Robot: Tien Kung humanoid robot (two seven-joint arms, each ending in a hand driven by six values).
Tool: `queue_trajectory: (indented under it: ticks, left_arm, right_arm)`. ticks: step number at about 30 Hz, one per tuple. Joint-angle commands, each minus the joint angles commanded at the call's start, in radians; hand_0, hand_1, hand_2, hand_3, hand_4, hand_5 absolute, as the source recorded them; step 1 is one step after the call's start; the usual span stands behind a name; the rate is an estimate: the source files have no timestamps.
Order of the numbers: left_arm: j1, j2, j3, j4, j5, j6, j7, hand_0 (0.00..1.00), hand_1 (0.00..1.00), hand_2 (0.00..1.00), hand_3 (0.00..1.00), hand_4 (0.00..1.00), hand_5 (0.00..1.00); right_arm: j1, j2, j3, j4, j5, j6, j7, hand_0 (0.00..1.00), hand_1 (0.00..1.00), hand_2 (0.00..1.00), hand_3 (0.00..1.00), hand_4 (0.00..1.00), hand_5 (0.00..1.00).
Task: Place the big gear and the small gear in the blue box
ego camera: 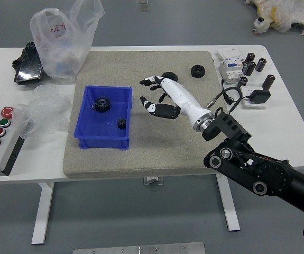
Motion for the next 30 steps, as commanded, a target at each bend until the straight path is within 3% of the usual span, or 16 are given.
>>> queue_trajectory:
  ticks: [2, 3, 7, 12, 21, 30]
  left_arm:
    - [-0.001, 0.003, 0.002, 0.001, 0.001, -0.001, -0.004, 0.719, 0.577, 0.568, 0.679, 0.688, 0.524]
    - [-0.001, 0.004, 0.002, 0.001, 0.003, -0.001, -0.004, 0.720, 0.577, 0.568, 0.679, 0.687, 0.522]
    - [0.002, 0.007, 0.008, 0.002, 0.002, -0.002, -0.010, 0.720, 0.577, 0.568, 0.679, 0.687, 0.522]
    - [0.009, 0.001, 0.034, 0.004, -0.034, 0.008, -0.019, 0.719, 0.577, 0.567, 0.679, 0.688, 0.521]
    - [0.010, -0.005, 0.080, 0.008, -0.086, 0.021, -0.035, 0.718, 0.577, 0.566, 0.677, 0.689, 0.517]
    - [0.010, -0.005, 0.086, 0.008, -0.091, 0.020, -0.036, 0.718, 0.577, 0.566, 0.676, 0.690, 0.516]
  right_arm:
    - [-0.043, -0.018, 0.056, 0.021, 0.076, 0.023, 0.051, 0.480, 0.668, 0.708, 0.679, 0.578, 0.317]
    - [-0.063, -0.024, 0.080, 0.028, 0.111, 0.032, 0.074, 0.537, 0.660, 0.690, 0.677, 0.597, 0.318]
    - [-0.148, -0.045, 0.173, 0.037, 0.257, 0.080, 0.165, 0.537, 0.660, 0.690, 0.677, 0.597, 0.318]
    - [-0.243, -0.054, 0.263, 0.029, 0.414, 0.123, 0.238, 0.569, 0.654, 0.678, 0.673, 0.635, 0.344]
    - [-0.322, -0.063, 0.352, 0.015, 0.628, 0.173, 0.282, 0.568, 0.647, 0.667, 0.668, 0.664, 0.387]
    - [-0.330, -0.060, 0.380, 0.017, 0.659, 0.177, 0.289, 0.561, 0.645, 0.661, 0.669, 0.668, 0.394]
